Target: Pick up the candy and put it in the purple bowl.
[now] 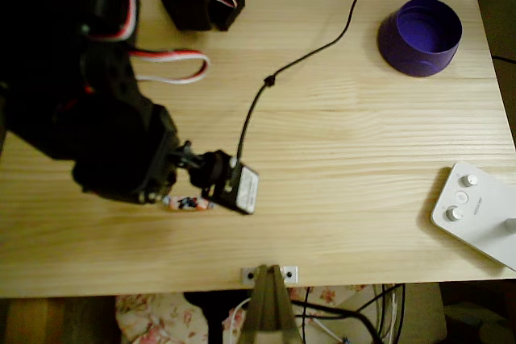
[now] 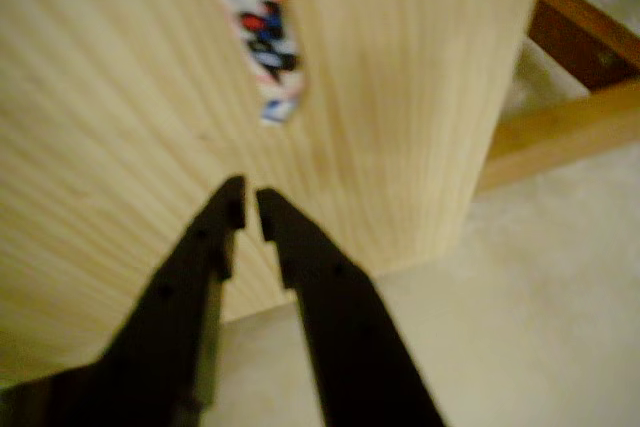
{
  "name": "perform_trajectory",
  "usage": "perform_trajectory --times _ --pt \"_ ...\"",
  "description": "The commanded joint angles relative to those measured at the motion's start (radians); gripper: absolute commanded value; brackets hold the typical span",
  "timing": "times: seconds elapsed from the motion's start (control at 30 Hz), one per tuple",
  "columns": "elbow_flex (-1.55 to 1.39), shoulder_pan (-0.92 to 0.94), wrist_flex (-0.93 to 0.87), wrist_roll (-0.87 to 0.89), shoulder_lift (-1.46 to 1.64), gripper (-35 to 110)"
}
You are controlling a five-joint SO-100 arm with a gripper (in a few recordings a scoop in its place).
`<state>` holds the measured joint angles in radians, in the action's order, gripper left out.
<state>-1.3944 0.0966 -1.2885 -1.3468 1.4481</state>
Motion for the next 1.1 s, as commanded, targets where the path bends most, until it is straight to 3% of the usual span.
perform_trajectory --times 0.0,0.53,1.07 --pt "0.118 -0.006 -0.06 -0.035 0.006 0" --pt "0.264 -0.06 -0.114 0.098 -0.109 3" --pt "0.267 -0.058 -0.118 0.115 -0.164 11"
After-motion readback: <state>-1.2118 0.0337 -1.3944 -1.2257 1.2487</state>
